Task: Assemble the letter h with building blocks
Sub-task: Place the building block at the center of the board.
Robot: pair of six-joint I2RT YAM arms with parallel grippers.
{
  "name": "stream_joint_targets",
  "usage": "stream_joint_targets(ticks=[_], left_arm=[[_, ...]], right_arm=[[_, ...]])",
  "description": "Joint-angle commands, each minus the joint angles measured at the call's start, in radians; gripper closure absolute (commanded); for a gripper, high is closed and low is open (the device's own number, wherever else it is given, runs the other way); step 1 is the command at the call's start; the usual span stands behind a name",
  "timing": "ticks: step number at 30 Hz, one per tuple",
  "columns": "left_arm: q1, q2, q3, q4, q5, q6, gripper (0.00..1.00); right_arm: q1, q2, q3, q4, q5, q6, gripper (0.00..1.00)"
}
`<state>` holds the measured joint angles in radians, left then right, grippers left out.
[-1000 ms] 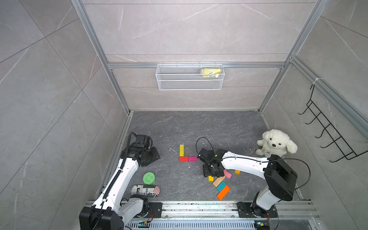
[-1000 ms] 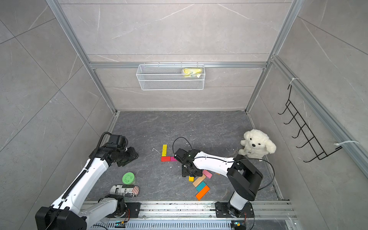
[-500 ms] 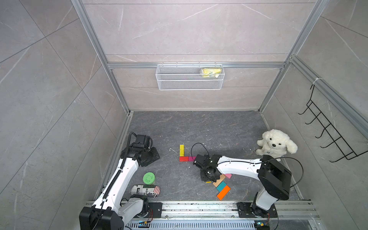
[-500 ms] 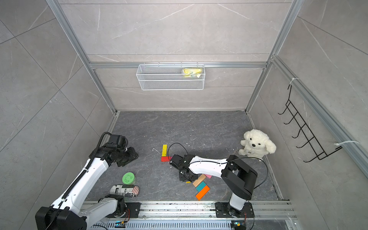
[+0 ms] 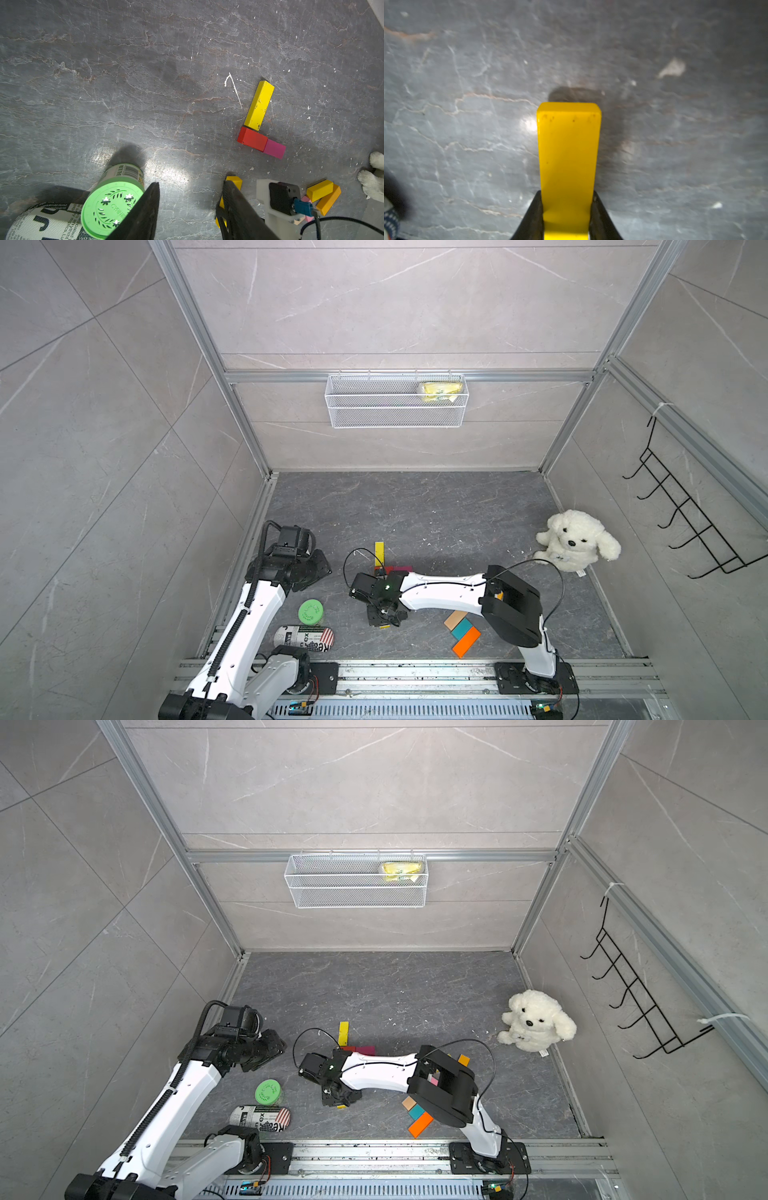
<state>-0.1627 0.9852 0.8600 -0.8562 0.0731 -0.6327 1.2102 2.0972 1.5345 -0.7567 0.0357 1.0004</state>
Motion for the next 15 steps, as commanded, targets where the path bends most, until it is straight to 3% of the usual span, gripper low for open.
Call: stream_joint_targets(ticks=[1,4,7,15], left_arm=[[0.002,-0.007,-0.006,-0.022,0.002,-0.010,0.46],[0.001,-0.004,-0.010,-0.022,0.011,-0.007,0.46],[0.002,-0.007,-0.025,-0.009,0.019,-0.008,0.46],[0.000,0.000,-0.007,-0.023,0.021,0.004,0.46]], right_arm=[[-0.009,0.054,0.092,-0.075,0.006,-0.021,0.67],[-0.014,0.051,0.107,-0.079,0.000,-0.025,0.54],[-0.014,0.020,0.092,-0.065,0.012,-0.029,0.29],[-0.014,-0.095,0.041,-0.025,0.039,-0.061,0.13]])
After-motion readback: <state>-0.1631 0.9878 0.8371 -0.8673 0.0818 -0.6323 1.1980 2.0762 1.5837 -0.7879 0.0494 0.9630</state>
